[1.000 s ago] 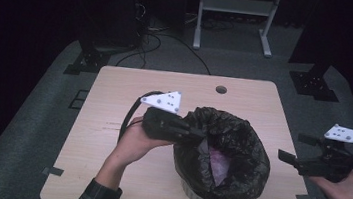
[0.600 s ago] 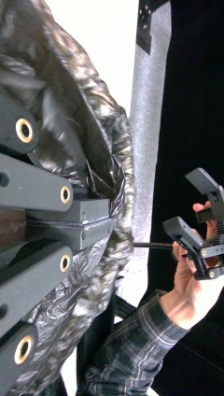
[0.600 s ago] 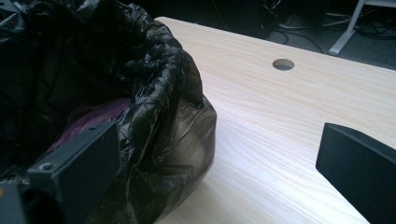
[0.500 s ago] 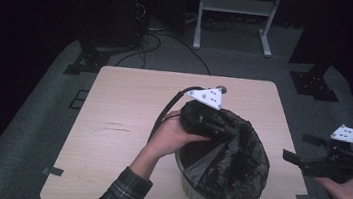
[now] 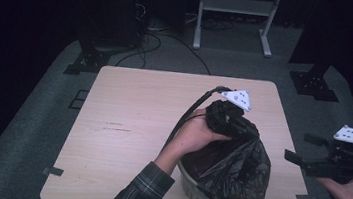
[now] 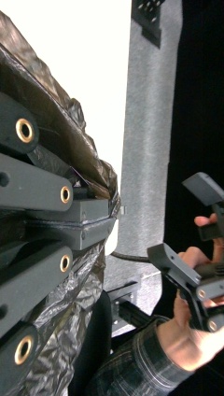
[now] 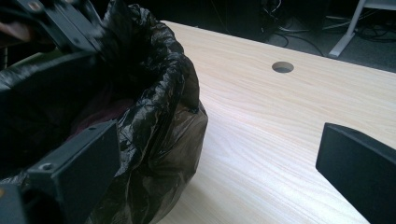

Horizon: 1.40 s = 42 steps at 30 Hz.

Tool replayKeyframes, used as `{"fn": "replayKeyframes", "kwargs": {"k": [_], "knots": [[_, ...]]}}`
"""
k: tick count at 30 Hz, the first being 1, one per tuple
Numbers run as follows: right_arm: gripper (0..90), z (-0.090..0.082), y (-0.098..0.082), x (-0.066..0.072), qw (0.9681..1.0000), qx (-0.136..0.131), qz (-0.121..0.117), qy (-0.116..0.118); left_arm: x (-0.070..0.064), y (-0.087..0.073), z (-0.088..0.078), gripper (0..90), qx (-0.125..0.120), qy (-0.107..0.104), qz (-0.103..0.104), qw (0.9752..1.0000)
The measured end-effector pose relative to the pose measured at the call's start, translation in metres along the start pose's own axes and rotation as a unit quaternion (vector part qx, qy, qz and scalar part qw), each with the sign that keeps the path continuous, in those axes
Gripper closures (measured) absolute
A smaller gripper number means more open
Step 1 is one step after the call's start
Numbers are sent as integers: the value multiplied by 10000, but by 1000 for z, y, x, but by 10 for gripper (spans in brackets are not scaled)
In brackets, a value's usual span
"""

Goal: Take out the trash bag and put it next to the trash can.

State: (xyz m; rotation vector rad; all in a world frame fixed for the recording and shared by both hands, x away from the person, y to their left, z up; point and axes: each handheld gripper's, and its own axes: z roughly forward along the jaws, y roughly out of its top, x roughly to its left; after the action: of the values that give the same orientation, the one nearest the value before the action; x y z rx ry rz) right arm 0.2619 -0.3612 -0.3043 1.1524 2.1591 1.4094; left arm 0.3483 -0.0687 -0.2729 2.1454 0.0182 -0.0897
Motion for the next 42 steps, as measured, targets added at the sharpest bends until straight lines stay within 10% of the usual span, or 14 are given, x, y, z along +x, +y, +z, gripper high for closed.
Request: {"fn": "replayKeyframes", "kwargs": {"k": [11, 25, 42], "knots": [[0, -2, 0, -1, 10000, -29, 2, -2, -3, -5, 26, 791, 481, 36, -42, 9988], [0, 0, 0, 1, 10000, 4, -13, 12, -18, -10, 33, 162, 580, 290, -51, 9979], [0, 2, 3, 3, 10000, 25, 5, 54, -34, -15, -29, 33, 11, 507, -216, 9985]]}}
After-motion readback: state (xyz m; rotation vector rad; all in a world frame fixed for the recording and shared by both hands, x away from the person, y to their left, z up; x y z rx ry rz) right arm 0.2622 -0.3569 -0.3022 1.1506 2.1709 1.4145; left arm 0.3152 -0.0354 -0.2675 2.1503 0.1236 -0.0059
